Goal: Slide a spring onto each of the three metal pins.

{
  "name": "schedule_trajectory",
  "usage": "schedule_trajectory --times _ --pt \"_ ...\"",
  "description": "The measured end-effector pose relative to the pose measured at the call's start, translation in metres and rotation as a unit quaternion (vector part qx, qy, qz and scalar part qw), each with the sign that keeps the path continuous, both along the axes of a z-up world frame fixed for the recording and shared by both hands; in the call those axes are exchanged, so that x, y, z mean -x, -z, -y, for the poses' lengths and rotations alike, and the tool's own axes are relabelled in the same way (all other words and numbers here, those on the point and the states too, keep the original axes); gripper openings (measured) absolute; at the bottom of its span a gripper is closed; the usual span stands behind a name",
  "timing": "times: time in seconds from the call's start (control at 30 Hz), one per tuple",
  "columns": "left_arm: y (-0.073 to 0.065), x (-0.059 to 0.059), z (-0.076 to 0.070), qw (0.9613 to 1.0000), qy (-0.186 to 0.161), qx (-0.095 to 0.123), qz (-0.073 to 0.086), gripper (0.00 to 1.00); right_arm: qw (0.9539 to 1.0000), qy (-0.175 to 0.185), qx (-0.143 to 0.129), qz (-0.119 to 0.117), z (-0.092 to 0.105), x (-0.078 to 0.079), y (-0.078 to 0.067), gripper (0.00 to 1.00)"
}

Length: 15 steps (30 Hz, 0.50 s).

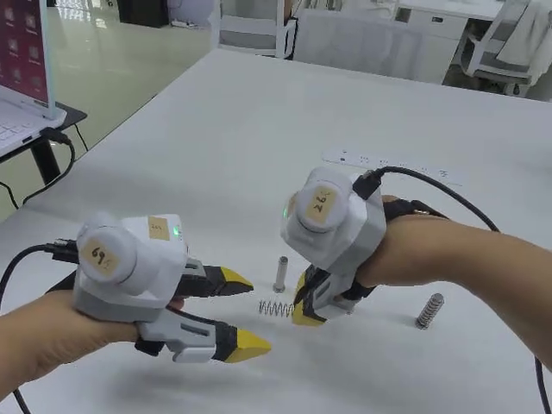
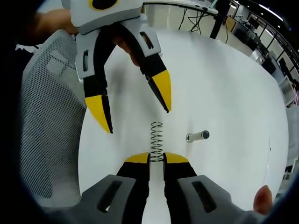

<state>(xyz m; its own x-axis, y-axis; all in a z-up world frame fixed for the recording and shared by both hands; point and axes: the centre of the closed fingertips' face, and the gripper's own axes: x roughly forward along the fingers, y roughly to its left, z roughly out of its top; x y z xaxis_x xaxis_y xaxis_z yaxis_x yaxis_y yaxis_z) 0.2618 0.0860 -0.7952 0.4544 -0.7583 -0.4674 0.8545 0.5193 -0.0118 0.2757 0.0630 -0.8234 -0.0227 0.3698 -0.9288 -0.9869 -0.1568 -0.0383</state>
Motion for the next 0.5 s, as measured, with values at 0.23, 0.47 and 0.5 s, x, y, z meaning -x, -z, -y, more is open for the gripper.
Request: schedule_trajectory --times 0.23,0.47,0.5 --pt "-0.008 -0.001 0.003 0.9997 0.017 -0.014 0.01 0.35 1.0 -0.004 -0.001 0.004 0.006 0.007 -0.013 0.08" --pt "-0.013 -0.003 0.011 0.999 0.036 -0.021 0.017 0.29 1.0 -0.004 -0.003 0.008 0.009 0.009 -0.021 0.08" --pt "-0.013 -0.003 0.012 0.9988 0.039 -0.023 0.018 0.28 0.9999 -0.005 -0.003 0.009 0.01 0.009 -0.021 0.08"
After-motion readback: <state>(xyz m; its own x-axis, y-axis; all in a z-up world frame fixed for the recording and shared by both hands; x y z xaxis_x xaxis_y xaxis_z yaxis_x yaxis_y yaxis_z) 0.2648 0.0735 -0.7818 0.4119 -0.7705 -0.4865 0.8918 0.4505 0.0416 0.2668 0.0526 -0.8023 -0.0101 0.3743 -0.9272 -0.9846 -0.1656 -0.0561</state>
